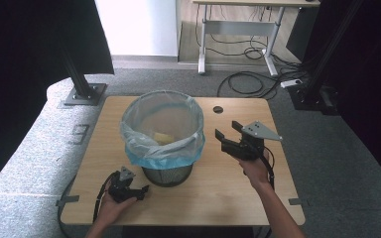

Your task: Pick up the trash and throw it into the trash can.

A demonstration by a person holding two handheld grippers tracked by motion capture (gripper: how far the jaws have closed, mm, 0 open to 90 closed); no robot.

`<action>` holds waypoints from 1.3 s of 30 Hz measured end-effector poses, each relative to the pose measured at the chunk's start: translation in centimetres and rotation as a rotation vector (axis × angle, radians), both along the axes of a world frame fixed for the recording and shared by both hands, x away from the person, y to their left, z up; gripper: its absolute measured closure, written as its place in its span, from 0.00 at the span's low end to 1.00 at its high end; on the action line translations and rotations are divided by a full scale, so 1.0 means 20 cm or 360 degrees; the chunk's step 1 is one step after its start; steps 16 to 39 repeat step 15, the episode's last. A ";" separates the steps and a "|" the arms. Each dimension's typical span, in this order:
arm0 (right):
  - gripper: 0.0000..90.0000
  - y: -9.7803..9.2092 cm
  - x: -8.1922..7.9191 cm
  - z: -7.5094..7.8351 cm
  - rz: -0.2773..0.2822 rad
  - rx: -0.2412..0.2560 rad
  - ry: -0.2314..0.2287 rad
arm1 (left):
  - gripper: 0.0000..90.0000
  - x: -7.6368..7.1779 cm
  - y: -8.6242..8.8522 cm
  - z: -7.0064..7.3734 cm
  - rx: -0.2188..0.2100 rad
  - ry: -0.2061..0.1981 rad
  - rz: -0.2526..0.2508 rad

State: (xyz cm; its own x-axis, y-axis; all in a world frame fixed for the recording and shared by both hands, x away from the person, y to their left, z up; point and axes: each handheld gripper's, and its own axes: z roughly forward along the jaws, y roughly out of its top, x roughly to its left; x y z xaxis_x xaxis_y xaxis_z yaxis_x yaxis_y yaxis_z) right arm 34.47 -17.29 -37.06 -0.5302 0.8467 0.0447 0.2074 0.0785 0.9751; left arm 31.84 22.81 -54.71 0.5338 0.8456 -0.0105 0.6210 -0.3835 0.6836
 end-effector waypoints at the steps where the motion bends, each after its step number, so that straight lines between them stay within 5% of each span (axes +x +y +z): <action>1: 0.34 -0.01 0.00 -0.02 -0.0008 -0.0001 0.0003 | 0.13 0.00 0.00 0.00 0.0000 0.0000 0.0000; 14: 0.33 -0.05 0.00 -0.14 -0.0020 0.0010 0.0045 | 0.13 0.00 0.00 0.00 0.0000 0.0000 0.0000; 39: 0.33 -0.06 0.00 -0.14 -0.0021 0.0013 0.0047 | 0.13 0.00 0.00 0.00 0.0000 0.0000 0.0000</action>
